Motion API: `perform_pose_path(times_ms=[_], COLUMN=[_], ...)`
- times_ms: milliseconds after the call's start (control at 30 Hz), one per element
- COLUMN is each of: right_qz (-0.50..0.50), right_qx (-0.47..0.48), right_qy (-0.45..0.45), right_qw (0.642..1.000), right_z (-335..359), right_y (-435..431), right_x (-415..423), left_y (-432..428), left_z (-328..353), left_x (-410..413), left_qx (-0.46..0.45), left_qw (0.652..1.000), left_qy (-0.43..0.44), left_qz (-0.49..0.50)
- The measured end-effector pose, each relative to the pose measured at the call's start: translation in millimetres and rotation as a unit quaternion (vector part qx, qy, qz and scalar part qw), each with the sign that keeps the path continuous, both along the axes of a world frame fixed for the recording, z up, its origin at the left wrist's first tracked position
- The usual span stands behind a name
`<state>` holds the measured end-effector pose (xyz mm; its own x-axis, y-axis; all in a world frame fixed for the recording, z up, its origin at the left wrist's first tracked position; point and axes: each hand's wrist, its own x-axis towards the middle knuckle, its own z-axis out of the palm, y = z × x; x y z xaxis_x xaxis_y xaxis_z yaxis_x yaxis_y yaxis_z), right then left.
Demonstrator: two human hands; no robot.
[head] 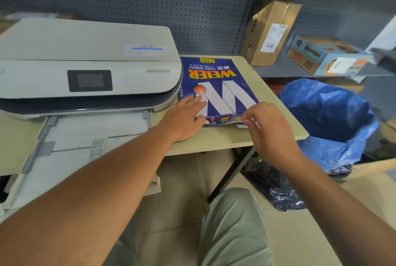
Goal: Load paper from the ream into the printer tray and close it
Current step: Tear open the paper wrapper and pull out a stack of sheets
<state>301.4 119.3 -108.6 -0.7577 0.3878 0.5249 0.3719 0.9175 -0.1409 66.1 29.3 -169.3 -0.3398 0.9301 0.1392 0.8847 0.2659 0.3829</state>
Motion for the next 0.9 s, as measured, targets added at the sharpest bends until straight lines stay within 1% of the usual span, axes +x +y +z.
perform_pose_path(times_ms=[133,267,367,533,600,800,900], right_qz=[0.071,0.111,0.129,0.130,0.122,0.085,0.060], right_qx=[0.020,-0.015,-0.046,-0.080,-0.098,-0.110,-0.171], right_qy=[-0.016,-0.043,-0.066,-0.064,-0.051,0.003,0.038], right_qw=[0.997,0.993,0.988,0.986,0.986,0.990,0.983], right_z=[-24,-43,-49,-44,-41,-32,-28], right_y=[2,3,6,4,5,2,-1], right_x=[24,37,40,35,31,15,6], left_y=[0,-2,-2,-3,-2,-3,-5], left_z=[1,4,4,2,1,1,0], left_x=[0,3,3,-1,-1,-1,0], left_qx=[-0.002,0.007,0.009,0.012,0.012,0.034,0.076], left_qw=[1.000,0.999,1.000,1.000,1.000,0.999,0.995], left_qy=[-0.012,-0.031,-0.028,-0.024,-0.023,-0.031,-0.066], left_qz=[0.006,0.009,0.008,-0.005,-0.004,-0.006,-0.015])
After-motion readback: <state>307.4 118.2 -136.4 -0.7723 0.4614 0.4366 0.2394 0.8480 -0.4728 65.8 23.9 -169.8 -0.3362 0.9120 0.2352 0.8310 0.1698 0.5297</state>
